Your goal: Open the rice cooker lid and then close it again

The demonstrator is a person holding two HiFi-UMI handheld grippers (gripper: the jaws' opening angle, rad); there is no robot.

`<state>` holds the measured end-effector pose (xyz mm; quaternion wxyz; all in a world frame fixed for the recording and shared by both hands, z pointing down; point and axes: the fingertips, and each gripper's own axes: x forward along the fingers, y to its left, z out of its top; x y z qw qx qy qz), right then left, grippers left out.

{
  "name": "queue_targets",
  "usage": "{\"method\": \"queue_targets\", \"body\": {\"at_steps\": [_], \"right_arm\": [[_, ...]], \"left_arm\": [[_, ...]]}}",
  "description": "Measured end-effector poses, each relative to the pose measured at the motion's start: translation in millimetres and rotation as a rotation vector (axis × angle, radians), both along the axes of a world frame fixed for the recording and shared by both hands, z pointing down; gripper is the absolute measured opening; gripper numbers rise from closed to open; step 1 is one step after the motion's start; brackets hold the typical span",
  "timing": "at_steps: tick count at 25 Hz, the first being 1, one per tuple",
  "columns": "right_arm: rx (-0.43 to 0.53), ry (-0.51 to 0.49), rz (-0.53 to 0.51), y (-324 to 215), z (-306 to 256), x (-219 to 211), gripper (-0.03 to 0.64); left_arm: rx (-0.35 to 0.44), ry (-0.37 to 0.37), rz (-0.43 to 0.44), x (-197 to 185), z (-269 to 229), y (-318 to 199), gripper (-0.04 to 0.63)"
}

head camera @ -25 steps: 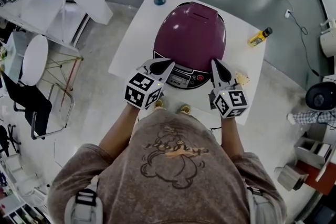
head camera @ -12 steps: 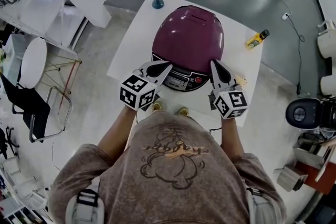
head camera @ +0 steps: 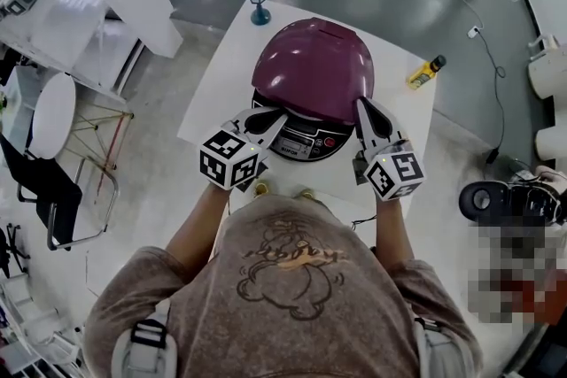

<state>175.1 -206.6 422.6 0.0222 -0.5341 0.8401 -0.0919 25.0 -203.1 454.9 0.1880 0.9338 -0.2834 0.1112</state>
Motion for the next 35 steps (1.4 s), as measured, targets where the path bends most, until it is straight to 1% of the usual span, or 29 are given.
{"method": "queue_targets", "body": {"at_steps": [6,11,15,22,27,30,35], "right_arm": [[0.018,0.013,-0.011,-7,-15,4,0.002],[0.033,-0.012,-0.029,-14,-29,6,0.002],[0.042,-0.013,-0.036,-18,-38,6,0.003],[0.093,-0.012,-0.054,-28,-61,12,0.003],[0.105,-0.017,-0.101,-36,-76,14,0.003],[0.119,0.006,-0.124,-41,-86,16,0.003],[0.157,-0.006,-0.114,-55,-106,22,0.003]], "left_arm": [[0.015,0.008,-0.001,3,-8,-5,0.02],[0.025,0.03,-0.007,3,-16,-13,0.02],[0.036,0.046,-0.007,5,-23,-20,0.021],[0.044,0.063,0.009,14,-27,-22,0.021],[0.052,0.075,0.013,17,-32,-25,0.021],[0.057,0.085,0.012,19,-36,-26,0.021],[0.064,0.099,0.011,20,-40,-31,0.021]]}}
